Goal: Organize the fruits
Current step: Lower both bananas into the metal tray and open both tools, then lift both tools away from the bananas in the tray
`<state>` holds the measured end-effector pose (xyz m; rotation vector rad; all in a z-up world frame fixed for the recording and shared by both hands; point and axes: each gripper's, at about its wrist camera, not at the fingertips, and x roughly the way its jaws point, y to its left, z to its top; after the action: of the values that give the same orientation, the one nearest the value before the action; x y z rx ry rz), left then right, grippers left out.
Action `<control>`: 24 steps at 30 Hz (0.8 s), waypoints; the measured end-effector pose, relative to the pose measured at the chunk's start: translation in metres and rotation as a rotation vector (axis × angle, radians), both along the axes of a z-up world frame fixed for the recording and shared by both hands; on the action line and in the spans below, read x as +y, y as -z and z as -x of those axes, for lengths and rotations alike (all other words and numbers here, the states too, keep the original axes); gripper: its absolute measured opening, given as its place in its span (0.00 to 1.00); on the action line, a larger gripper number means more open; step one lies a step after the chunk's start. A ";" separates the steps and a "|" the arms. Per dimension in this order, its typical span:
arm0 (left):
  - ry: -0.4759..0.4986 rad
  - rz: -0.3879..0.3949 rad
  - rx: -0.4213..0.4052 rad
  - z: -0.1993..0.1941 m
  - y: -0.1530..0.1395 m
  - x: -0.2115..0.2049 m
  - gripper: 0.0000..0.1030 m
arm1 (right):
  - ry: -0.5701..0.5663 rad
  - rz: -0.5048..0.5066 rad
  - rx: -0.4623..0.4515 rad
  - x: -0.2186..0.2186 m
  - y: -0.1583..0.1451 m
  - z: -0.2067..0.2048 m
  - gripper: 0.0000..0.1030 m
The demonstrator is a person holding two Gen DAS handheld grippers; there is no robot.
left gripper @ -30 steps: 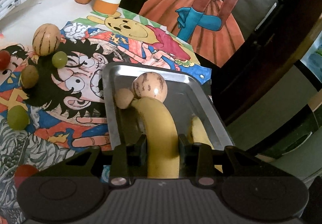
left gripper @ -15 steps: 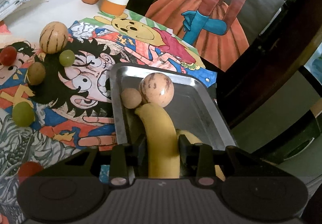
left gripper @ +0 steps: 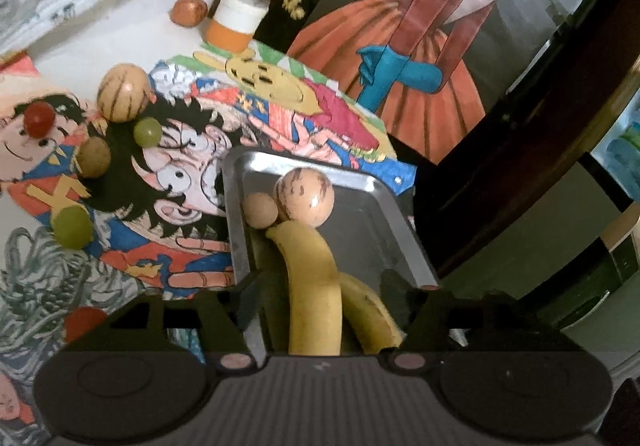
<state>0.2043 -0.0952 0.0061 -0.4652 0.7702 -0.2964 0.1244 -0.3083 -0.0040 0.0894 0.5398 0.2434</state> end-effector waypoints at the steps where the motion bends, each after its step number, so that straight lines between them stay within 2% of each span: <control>1: -0.004 -0.006 -0.012 0.004 -0.004 0.001 0.79 | 0.002 0.007 -0.009 0.001 -0.002 0.002 0.75; 5: -0.010 -0.040 -0.064 0.019 -0.017 0.004 0.91 | 0.005 0.024 -0.037 0.004 -0.012 0.011 0.85; 7: -0.025 -0.068 -0.093 0.028 -0.025 0.006 0.97 | 0.007 0.027 -0.046 0.005 -0.016 0.015 0.94; 10: -0.045 -0.117 -0.140 0.040 -0.035 0.008 1.00 | 0.004 0.025 -0.059 0.008 -0.022 0.022 0.99; 15: -0.081 -0.205 -0.193 0.061 -0.045 0.012 1.00 | 0.001 0.038 -0.066 0.013 -0.027 0.033 0.99; 24: -0.141 -0.292 -0.201 0.089 -0.044 0.035 1.00 | -0.003 0.072 -0.060 0.023 -0.028 0.054 0.99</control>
<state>0.1156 -0.0606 0.0497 -0.2080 0.5695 -0.0939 0.0699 -0.2851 0.0244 0.0111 0.4882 0.2290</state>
